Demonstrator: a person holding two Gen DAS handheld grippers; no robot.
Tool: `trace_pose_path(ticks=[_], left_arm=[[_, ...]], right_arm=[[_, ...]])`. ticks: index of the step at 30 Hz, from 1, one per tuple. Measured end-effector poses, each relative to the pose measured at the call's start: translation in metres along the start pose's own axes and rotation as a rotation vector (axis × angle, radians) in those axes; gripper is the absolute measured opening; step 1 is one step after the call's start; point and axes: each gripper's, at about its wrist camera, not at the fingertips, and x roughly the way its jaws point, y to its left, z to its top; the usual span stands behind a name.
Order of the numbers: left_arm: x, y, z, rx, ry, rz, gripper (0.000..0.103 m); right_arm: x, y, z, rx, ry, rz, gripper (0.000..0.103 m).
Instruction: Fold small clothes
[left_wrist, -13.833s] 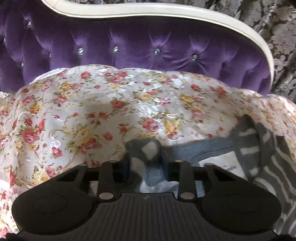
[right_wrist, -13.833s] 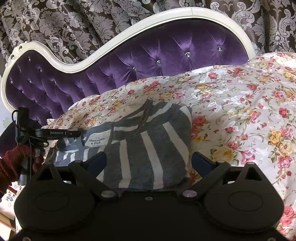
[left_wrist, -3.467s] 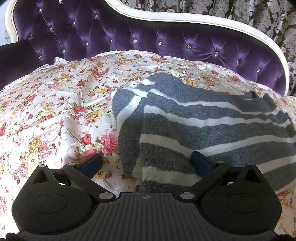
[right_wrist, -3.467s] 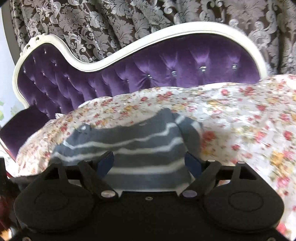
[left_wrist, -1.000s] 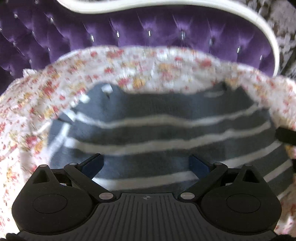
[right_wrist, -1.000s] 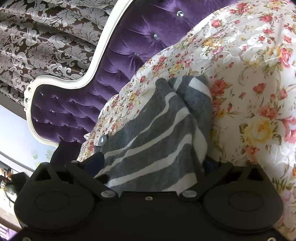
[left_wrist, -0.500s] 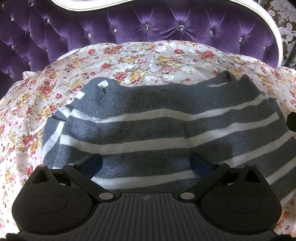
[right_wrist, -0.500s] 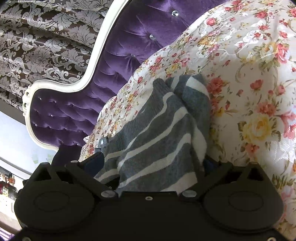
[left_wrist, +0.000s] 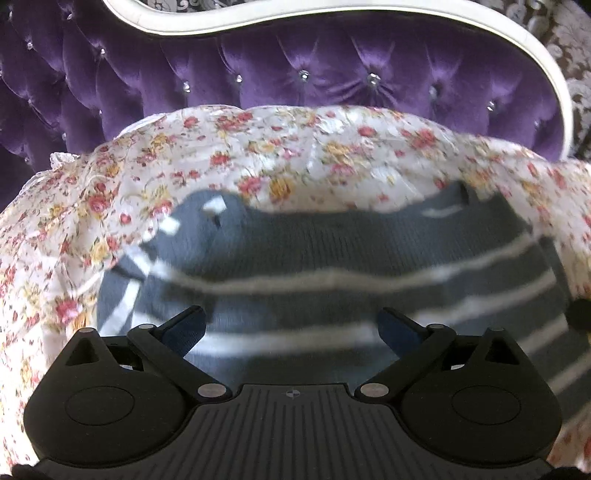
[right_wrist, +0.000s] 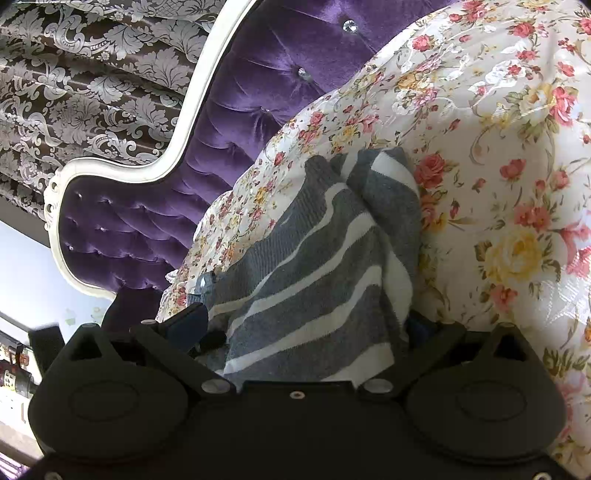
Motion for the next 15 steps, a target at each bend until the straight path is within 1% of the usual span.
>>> trace_pose_path(ticks=[5, 9, 11, 15], left_arm=[[0.022, 0.000, 0.013, -0.035, 0.035, -0.007, 0.101], [0.038, -0.005, 0.011, -0.008, 0.068, 0.009, 0.103], [0.039, -0.007, 0.010, 0.008, 0.061, 0.012, 0.103], [0.036, -0.001, 0.016, -0.013, 0.079, -0.015, 0.100]], right_arm=[[0.000, 0.000, 0.001, 0.004, 0.005, 0.001, 0.103], [0.000, 0.001, 0.001, 0.008, 0.008, -0.001, 0.103], [0.000, 0.001, 0.002, 0.007, 0.010, -0.004, 0.103], [0.000, 0.002, 0.001, 0.002, 0.011, -0.005, 0.103]])
